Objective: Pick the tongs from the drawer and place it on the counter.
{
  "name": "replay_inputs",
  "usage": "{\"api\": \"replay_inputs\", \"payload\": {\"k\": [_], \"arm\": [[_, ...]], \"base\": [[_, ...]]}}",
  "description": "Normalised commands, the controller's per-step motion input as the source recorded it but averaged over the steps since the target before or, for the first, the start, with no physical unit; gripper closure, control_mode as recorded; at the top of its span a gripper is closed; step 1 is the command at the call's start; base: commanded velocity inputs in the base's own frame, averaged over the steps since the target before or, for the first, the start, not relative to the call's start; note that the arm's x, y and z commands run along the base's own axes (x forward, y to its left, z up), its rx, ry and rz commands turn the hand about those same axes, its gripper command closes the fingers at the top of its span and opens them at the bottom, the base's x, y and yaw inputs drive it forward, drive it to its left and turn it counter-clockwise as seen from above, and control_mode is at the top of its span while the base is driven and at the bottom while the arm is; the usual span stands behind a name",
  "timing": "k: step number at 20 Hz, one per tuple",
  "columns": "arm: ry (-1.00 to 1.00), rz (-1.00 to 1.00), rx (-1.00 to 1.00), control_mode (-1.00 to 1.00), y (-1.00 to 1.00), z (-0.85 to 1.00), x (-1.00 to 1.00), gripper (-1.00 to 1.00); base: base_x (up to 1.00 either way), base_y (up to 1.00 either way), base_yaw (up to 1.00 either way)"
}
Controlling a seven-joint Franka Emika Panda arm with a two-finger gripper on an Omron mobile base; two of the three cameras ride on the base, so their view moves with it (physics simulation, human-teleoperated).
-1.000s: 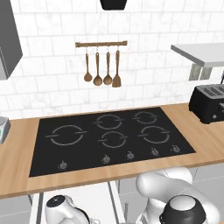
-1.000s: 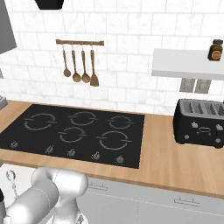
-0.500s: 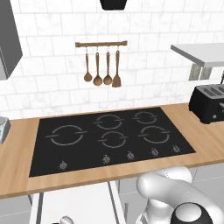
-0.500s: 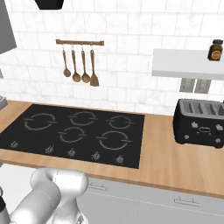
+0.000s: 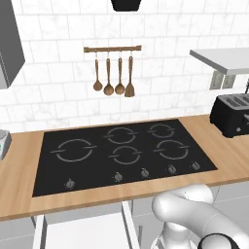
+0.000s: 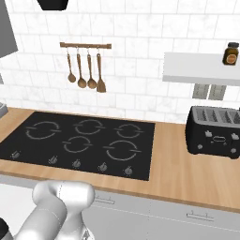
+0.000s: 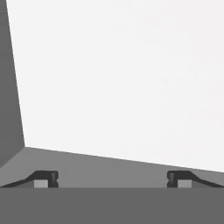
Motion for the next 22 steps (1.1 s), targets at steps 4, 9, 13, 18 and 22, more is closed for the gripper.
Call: {"api": "replay_inputs", "payload": {"k": [4, 9, 13, 18, 22], "arm": [[-0.01, 0.0, 0.01, -1.0, 0.0, 0.11, 0.63, -1.0], [-0.02, 0.0, 0.01, -1.0, 0.0, 0.25, 0.8, -1.0], [-0.05, 0.02, 0.0, -1.0, 0.0, 0.05, 0.83, -1.0], [-0.32, 0.18, 0.0, -1.0, 0.0, 0.0, 0.42, -1.0], [-0.35, 0.25, 0.0, -1.0, 0.0, 0.0, 0.42, -1.0]], "base": [[0.0, 0.0, 0.0], [0.0, 0.0, 0.0], [0.0, 0.0, 0.0], [0.0, 0.0, 0.0], [0.0, 0.0, 0.0]]}}
